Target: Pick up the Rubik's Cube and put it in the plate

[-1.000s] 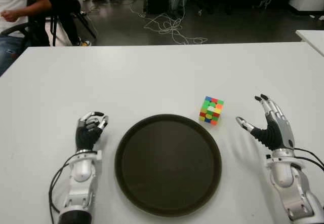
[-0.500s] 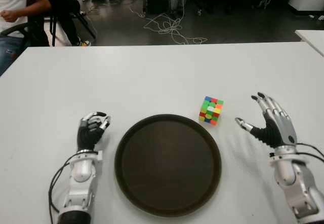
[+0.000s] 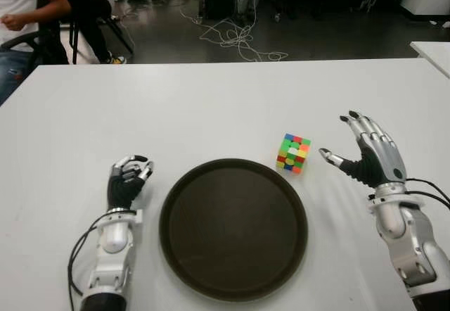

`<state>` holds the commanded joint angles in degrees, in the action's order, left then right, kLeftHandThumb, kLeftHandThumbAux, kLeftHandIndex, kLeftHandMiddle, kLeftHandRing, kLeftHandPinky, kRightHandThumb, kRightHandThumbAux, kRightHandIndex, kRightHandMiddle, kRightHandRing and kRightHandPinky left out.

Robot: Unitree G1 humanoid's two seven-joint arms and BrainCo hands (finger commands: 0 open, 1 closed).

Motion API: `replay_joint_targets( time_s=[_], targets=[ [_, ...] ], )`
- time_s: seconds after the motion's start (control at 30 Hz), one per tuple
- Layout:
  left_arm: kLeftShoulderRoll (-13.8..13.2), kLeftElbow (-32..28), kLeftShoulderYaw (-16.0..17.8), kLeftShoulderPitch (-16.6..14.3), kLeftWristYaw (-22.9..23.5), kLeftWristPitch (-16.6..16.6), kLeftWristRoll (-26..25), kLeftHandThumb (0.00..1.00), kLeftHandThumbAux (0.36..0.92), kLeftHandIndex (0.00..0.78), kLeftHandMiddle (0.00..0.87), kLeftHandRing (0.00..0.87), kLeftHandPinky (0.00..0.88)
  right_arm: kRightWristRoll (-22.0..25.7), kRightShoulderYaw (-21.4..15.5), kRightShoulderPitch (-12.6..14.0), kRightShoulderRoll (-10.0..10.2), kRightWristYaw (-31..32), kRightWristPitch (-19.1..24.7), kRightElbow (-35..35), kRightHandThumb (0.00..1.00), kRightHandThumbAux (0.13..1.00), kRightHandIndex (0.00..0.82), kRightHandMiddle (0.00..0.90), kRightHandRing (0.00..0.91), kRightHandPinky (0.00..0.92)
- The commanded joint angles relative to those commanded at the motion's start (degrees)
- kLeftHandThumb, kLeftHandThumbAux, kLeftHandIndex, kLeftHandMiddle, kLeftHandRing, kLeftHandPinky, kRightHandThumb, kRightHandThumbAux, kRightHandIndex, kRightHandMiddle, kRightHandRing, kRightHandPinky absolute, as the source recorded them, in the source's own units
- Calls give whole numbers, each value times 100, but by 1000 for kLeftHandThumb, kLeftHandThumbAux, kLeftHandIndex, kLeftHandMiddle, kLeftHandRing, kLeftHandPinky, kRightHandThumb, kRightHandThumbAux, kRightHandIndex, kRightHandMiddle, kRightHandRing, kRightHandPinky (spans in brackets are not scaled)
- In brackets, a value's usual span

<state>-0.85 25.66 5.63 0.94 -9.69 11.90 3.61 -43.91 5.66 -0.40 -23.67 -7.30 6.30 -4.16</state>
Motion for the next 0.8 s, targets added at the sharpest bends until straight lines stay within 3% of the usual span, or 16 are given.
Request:
replay_joint_targets(
  time_s=[0.23, 0.47, 0.8],
  targets=[
    [-10, 7, -16, -8, -15, -39, 5, 704, 707, 442, 808, 828, 807, -312, 160, -129, -118, 424, 348, -182, 224, 400, 0, 0, 0, 0],
    [-20, -8, -35, 1, 7, -76, 0, 703, 707, 442, 806, 826, 806, -452, 295, -305, -221, 1091, 739, -345, 43, 471, 0, 0, 0, 0],
    [-2, -47, -44, 31, 28, -92, -31, 703, 707, 442, 806, 827, 807, -487, 426, -506, -265, 1848, 1080, -743, 1, 518, 0, 0, 0, 0]
  ],
)
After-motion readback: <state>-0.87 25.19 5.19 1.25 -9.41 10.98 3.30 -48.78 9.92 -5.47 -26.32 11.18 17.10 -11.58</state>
